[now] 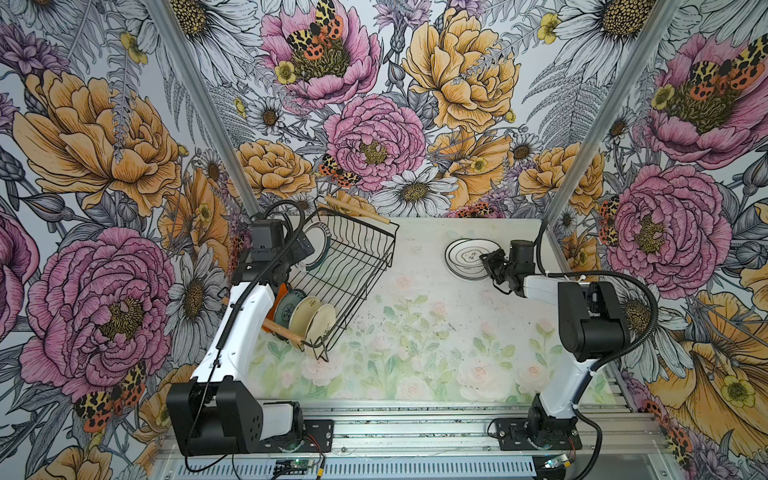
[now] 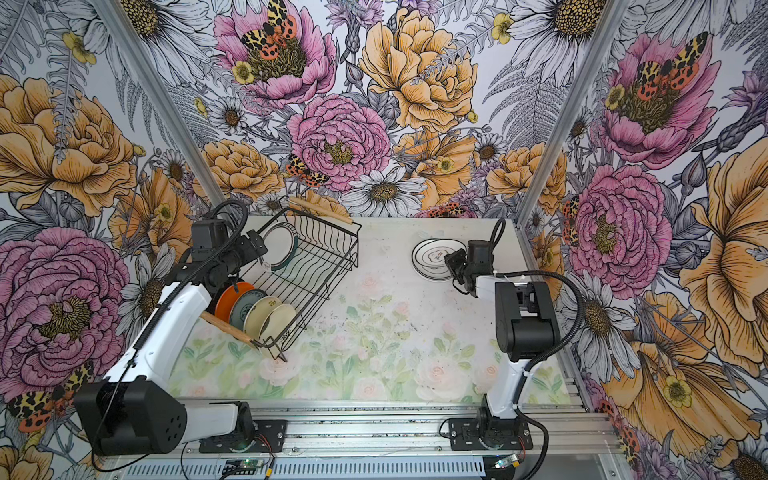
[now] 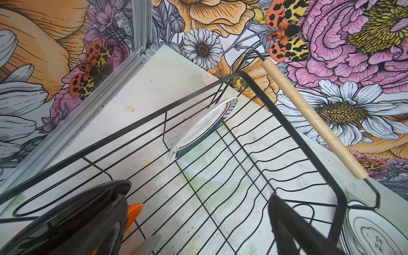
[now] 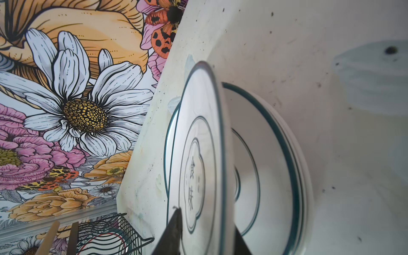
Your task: Unload the plates from the dish rack
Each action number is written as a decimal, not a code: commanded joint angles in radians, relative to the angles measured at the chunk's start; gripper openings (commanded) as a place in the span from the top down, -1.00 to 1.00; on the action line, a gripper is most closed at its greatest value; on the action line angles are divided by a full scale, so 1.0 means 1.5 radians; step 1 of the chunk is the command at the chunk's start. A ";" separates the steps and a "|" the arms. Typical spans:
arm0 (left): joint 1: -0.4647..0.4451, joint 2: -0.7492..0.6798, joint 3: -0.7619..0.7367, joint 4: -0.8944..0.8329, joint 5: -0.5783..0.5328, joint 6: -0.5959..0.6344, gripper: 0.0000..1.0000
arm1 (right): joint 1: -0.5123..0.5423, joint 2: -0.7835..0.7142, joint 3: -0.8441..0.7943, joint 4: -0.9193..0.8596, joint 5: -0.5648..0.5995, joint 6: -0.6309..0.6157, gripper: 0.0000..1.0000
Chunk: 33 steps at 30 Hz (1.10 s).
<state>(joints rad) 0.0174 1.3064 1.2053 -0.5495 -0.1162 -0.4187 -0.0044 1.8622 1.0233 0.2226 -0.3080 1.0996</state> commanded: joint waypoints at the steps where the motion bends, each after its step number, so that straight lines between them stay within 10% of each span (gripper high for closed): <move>1: 0.001 0.003 0.013 0.012 0.015 0.001 -0.97 | 0.011 0.007 0.036 -0.018 0.010 -0.023 0.24; 33: 0.002 0.006 0.001 0.018 0.026 0.002 -0.97 | 0.068 0.029 0.220 -0.430 0.190 -0.219 -0.26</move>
<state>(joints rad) 0.0174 1.3075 1.2053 -0.5491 -0.1009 -0.4187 0.0887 1.8950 1.3151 -0.3901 -0.0731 0.8120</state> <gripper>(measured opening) 0.987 0.628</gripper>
